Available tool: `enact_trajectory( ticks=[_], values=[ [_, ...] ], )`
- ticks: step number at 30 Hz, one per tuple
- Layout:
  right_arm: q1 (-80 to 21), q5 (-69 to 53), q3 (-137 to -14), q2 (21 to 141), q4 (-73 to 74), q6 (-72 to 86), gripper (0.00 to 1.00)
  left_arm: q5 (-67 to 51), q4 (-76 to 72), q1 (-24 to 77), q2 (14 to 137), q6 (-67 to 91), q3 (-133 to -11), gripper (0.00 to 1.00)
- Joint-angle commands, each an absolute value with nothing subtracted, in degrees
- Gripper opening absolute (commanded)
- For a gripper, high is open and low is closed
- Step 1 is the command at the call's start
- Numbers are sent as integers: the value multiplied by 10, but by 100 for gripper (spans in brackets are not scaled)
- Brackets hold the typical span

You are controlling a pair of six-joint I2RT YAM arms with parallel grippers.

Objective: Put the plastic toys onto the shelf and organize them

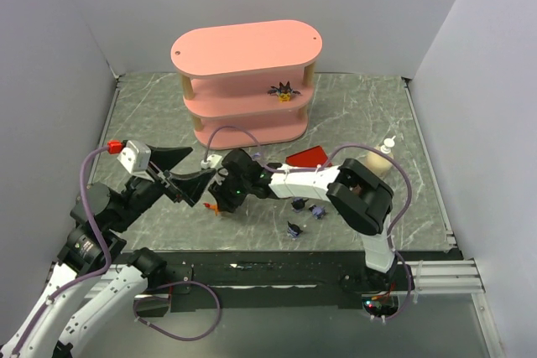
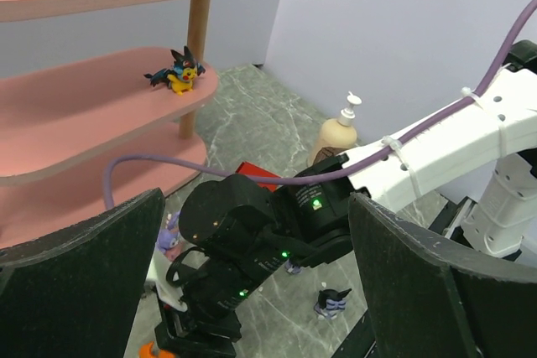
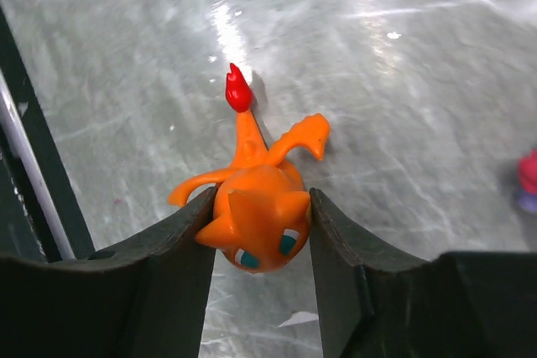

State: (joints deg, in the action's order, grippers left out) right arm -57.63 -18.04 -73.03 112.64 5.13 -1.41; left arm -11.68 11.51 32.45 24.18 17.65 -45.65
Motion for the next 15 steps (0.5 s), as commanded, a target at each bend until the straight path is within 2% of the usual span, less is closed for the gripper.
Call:
enact_trajectory(
  ticks=[1, 7, 15],
  values=[
    [-580, -120, -720, 1070, 6, 55, 10, -98, 103, 326, 237, 172, -466, 96],
    [-581, -54, -757, 1054, 59, 112, 0, -55, 117, 326, 236, 178, -468, 96],
    [-580, 18, -843, 1012, 183, 179, 0, 48, 120, 326, 218, 220, -452, 96]
  ],
)
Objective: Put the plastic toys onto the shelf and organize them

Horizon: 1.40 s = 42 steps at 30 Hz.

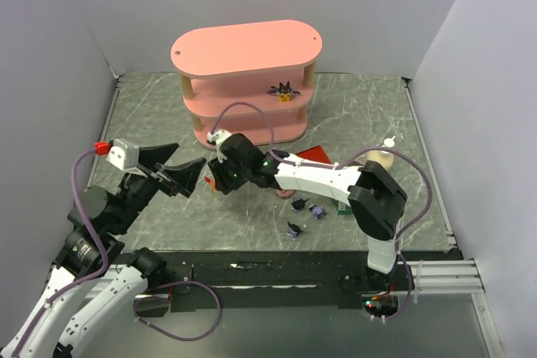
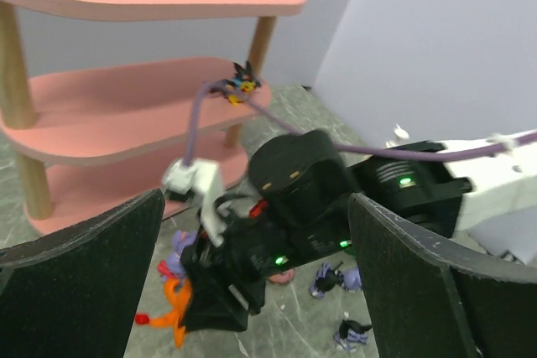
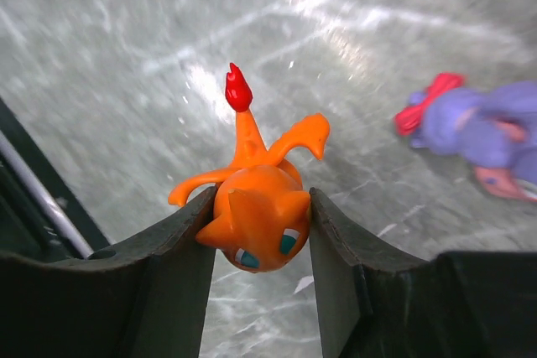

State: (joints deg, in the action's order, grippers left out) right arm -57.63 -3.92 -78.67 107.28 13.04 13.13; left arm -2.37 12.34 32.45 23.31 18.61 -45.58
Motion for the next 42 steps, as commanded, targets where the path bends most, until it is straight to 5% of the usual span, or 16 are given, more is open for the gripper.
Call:
enact_trajectory(
  ticks=[1, 8, 14, 23, 34, 42],
  values=[
    [-581, 22, -847, 1006, 204, 191, 0, 69, 121, 326, 218, 234, -449, 96],
    [-570, 57, -870, 947, 308, 252, 0, 89, 157, 326, 261, 258, -461, 97],
    [-565, 118, -820, 860, 339, 269, 0, 9, 128, 335, 352, 293, -453, 72],
    [-540, 163, -777, 779, 374, 273, 0, -2, 54, 479, 446, 237, -445, 52],
    [-533, 147, -746, 733, 381, 265, 1, 174, 18, 647, 525, 100, -456, 35],
    [-533, 140, -724, 705, 385, 262, 1, 332, -18, 711, 565, 6, -454, 37]
  ],
)
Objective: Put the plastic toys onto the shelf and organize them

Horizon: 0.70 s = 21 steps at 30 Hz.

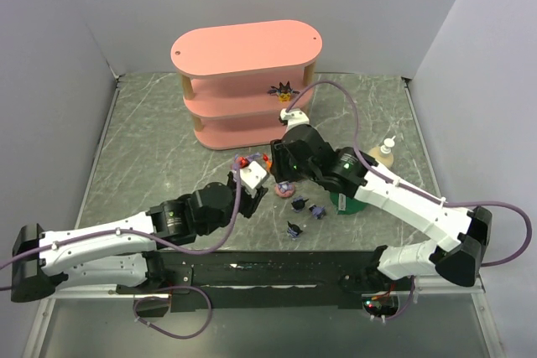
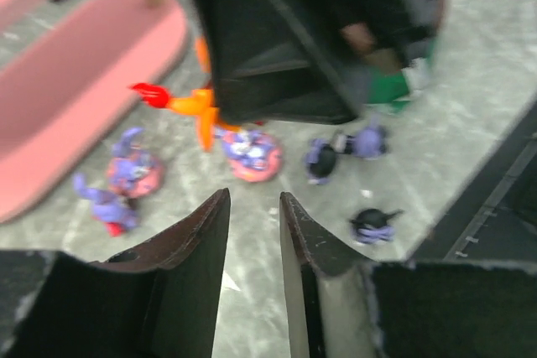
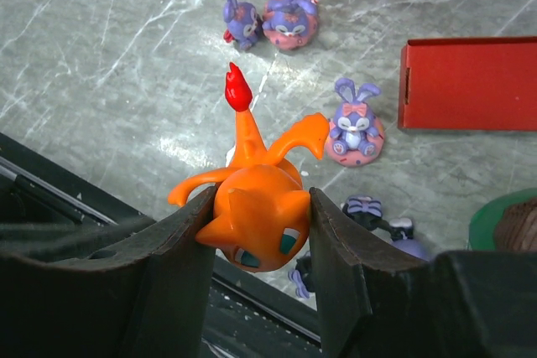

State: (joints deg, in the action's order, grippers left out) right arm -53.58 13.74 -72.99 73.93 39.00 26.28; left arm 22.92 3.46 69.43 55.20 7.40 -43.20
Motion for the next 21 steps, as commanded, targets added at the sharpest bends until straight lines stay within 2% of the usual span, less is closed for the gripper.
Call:
enact_trajectory(
  ticks=[1, 4, 12, 16, 21],
  values=[
    [-533, 140, -722, 701, 383, 262, 1, 355, -25, 712, 567, -16, -451, 37],
    [-533, 135, -717, 696, 383, 258, 1, 365, -65, 713, 572, -42, -441, 40],
    [-533, 114, -706, 687, 380, 258, 2, 296, -107, 713, 583, -78, -439, 56],
    [-533, 112, -701, 685, 378, 262, 2, 303, -120, 713, 593, -87, -432, 58],
    [-533, 104, -699, 680, 371, 265, 3, 299, -120, 713, 607, -90, -434, 52]
  ],
)
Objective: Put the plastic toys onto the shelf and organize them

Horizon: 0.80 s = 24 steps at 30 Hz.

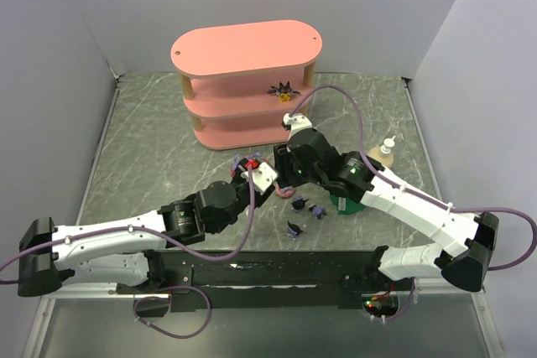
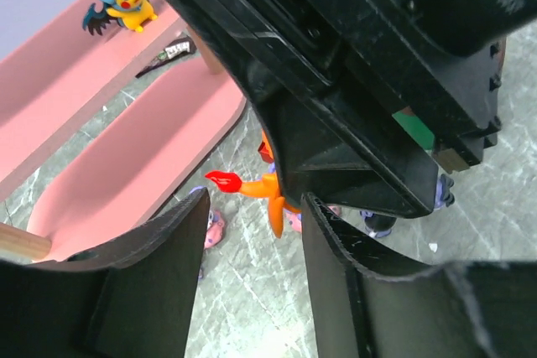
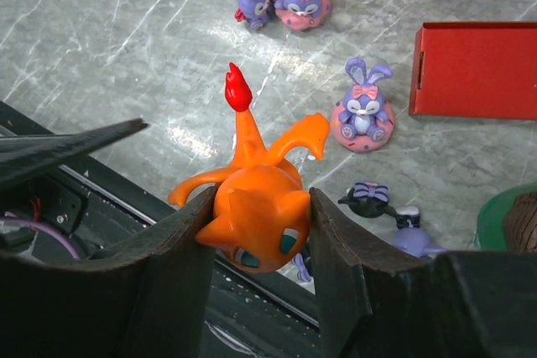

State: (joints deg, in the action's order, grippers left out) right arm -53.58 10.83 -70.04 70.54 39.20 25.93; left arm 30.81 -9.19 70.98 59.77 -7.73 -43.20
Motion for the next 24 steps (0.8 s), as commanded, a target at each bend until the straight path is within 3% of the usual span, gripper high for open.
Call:
enact_trajectory(
  ticks=[1, 13, 16, 17, 19, 24],
  values=[
    [-533, 104, -699, 680, 371, 265, 3, 297, -120, 712, 611, -89, -433, 52],
    [-533, 104, -695, 672, 369, 266, 3, 280, -128, 703, 623, -80, -431, 33],
    [-533, 102, -694, 672, 367, 268, 3, 278, -131, 700, 628, -81, -430, 22],
    [-533, 102, -694, 672, 365, 270, 3, 280, -134, 699, 629, -80, -429, 12],
    [-533, 102, -692, 671, 361, 273, 5, 285, -140, 698, 631, -81, -425, 1],
    [-533, 105, -689, 669, 352, 280, 13, 284, -149, 696, 628, -84, -420, 1]
  ],
)
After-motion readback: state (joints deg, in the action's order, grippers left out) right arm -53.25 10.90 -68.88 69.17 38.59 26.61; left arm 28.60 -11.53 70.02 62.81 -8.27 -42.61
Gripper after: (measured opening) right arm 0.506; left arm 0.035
